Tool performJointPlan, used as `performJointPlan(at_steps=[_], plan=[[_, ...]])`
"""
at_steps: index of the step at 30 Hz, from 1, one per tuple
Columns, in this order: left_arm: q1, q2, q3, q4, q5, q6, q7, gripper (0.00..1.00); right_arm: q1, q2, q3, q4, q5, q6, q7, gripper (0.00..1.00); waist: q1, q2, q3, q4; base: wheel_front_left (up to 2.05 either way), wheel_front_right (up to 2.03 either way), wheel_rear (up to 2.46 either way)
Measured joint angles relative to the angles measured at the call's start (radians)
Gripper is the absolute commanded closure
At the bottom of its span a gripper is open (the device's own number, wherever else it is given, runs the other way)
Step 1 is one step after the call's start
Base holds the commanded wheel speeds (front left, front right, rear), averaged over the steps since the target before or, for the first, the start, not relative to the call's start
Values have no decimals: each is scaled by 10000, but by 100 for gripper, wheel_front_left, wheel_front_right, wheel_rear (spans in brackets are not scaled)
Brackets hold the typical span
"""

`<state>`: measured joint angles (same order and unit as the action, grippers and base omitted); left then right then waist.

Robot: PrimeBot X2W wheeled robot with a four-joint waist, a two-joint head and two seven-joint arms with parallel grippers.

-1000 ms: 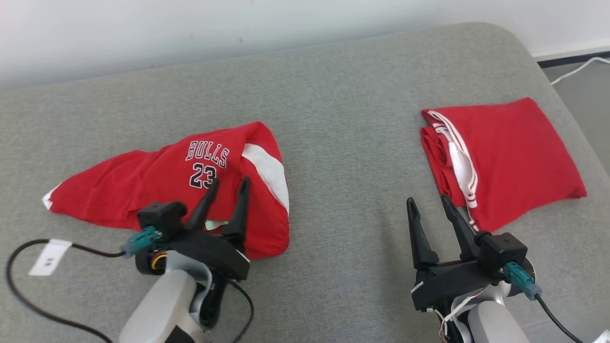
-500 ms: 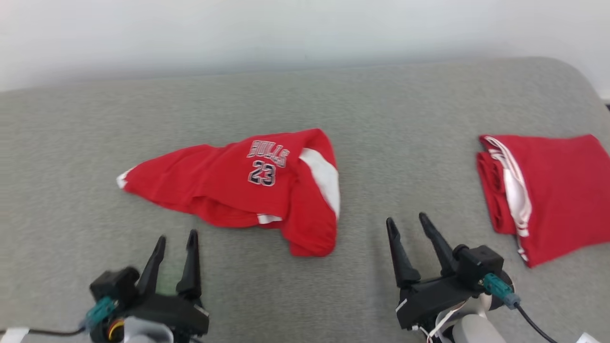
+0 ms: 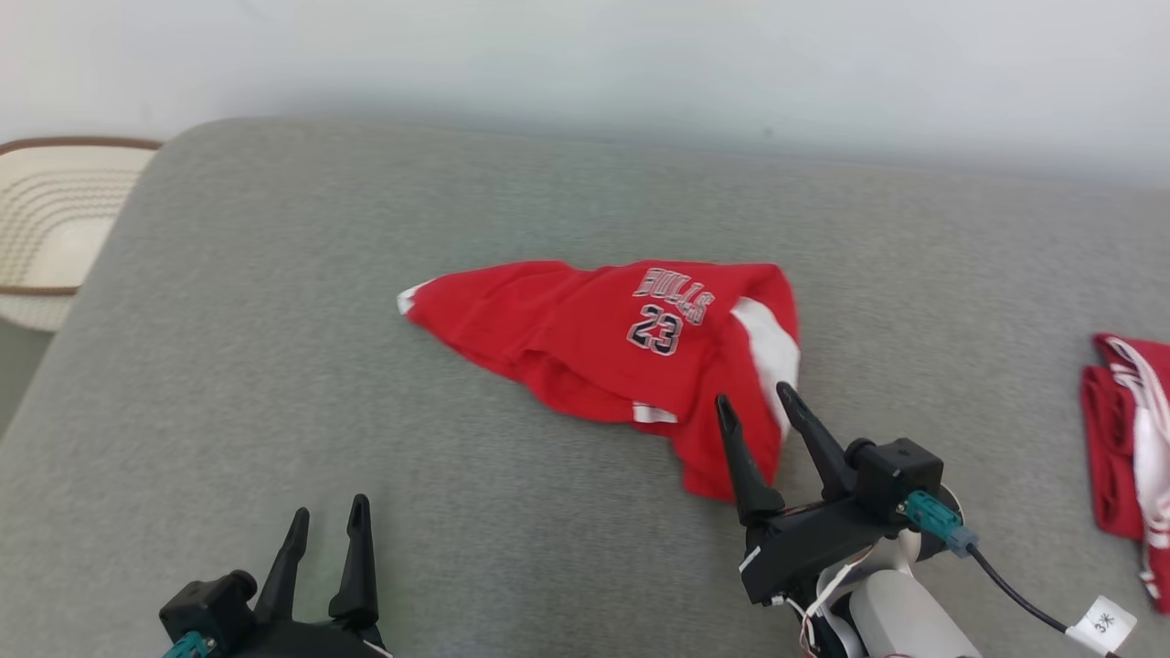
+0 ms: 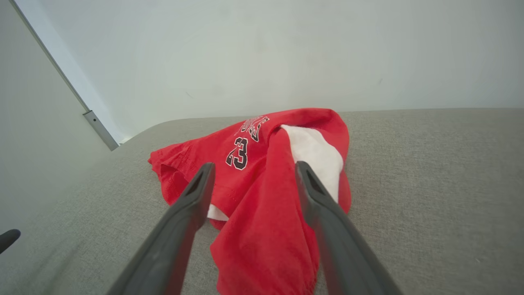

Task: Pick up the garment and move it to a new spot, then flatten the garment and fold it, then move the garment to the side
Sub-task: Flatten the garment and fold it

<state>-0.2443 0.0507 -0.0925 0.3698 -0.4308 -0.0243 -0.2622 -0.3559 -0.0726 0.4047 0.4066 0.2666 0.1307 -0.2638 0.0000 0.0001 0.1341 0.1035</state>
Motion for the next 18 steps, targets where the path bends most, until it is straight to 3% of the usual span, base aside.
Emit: performJointPlan(at_steps=[10,18], plan=[[203,-4,-88,-75,-228,52,0,0,-426,-35,376,965,0,0,0,0,0,0,13,965,0,0,0],[354,-6,-171,-36,-477,98,0,0,-924,-105,-232,2236,-907,0,0,0,0,0,187,1357,0,0,0]])
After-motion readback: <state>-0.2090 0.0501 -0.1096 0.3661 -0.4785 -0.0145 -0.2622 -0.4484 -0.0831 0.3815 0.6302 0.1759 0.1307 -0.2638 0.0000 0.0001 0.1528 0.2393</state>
